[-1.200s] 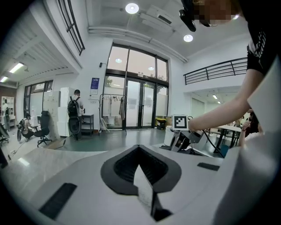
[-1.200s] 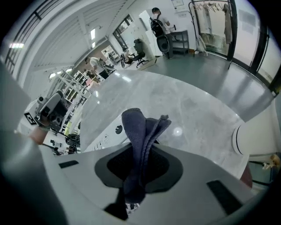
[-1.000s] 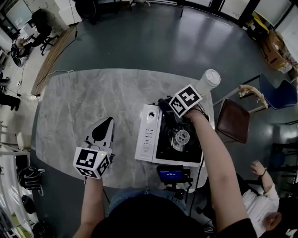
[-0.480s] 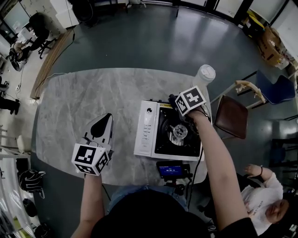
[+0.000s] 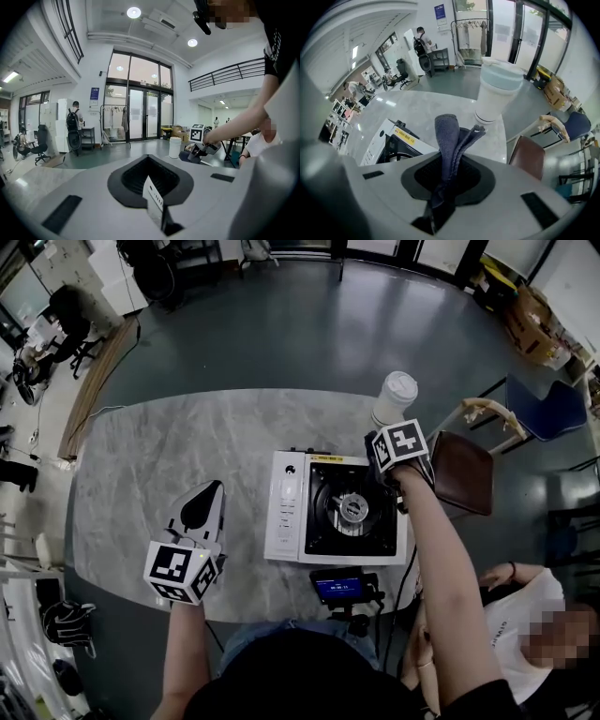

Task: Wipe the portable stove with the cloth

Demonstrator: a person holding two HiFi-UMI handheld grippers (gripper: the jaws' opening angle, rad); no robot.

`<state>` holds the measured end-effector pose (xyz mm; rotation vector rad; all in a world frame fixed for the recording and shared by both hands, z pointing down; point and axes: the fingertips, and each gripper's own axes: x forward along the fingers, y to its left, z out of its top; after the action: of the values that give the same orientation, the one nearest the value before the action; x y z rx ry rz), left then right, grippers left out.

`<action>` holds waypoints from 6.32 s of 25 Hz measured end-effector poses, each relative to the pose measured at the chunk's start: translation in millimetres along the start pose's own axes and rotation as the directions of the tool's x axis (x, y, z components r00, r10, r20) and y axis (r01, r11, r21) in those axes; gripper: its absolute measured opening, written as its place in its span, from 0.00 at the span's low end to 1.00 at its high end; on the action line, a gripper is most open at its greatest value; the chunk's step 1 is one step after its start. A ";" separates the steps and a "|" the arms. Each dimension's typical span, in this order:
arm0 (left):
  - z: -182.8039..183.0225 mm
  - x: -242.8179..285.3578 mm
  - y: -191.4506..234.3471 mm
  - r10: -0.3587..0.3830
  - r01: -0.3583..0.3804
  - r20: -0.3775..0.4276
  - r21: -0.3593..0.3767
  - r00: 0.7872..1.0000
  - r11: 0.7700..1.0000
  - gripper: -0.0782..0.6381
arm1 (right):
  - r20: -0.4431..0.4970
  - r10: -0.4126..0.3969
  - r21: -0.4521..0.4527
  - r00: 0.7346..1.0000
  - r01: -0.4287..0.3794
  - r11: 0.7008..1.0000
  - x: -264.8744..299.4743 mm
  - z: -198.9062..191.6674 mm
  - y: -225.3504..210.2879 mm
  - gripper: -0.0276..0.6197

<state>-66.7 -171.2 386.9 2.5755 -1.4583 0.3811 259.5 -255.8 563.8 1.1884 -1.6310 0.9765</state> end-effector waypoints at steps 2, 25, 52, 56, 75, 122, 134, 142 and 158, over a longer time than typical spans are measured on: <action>-0.7 1.1 -2.9 -0.006 0.006 -0.006 0.008 1.000 1.000 0.10 | 0.013 0.012 0.050 1.000 -0.013 0.999 0.3 0.1 -5.4 0.16; 7.3 12.3 -35.0 -0.082 0.082 -0.012 0.063 0.997 0.995 0.10 | 0.403 0.146 0.122 0.903 -0.211 0.970 -102.0 1.3 -28.6 0.16; -9.6 -8.0 -50.9 -0.018 0.020 -0.050 0.043 0.999 0.999 0.10 | -0.082 -0.023 -0.951 0.996 -0.085 -0.298 -46.9 -82.5 26.2 0.16; -16.8 -18.0 -50.7 0.020 -0.019 -0.062 0.025 0.998 1.000 0.11 | -0.129 -0.036 -0.934 0.991 -0.133 -0.332 -31.7 -91.5 19.4 0.16; -22.2 -10.6 -93.6 -0.006 0.006 -0.075 0.008 0.997 1.000 0.10 | -0.355 0.018 -0.873 0.935 -0.338 0.351 -37.4 -121.2 32.9 0.16; -25.8 -27.8 -54.6 -0.282 0.282 0.019 -0.033 0.959 0.959 0.10 | -0.133 -0.127 -0.402 0.983 0.063 0.913 -54.4 -195.0 94.9 0.16; -33.7 -34.9 -38.3 -0.275 0.279 0.054 -0.080 0.960 0.957 0.11 | -0.129 -0.025 -0.060 0.991 0.017 0.998 -55.2 -189.9 105.2 0.16; -43.4 -36.7 -26.5 -0.289 0.293 0.054 -0.110 0.956 0.950 0.10 | -0.029 0.162 0.055 0.986 -0.160 0.986 -48.9 -182.0 165.4 0.16; -66.2 -35.9 -20.4 -0.351 0.348 0.001 -0.136 0.937 0.928 0.11 | 0.220 0.348 0.413 0.911 -0.410 0.813 -48.2 -181.9 222.7 0.16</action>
<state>-76.4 -114.2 439.2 2.6369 -0.9495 0.2515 87.8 -20.4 553.4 1.2696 -1.8532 1.6356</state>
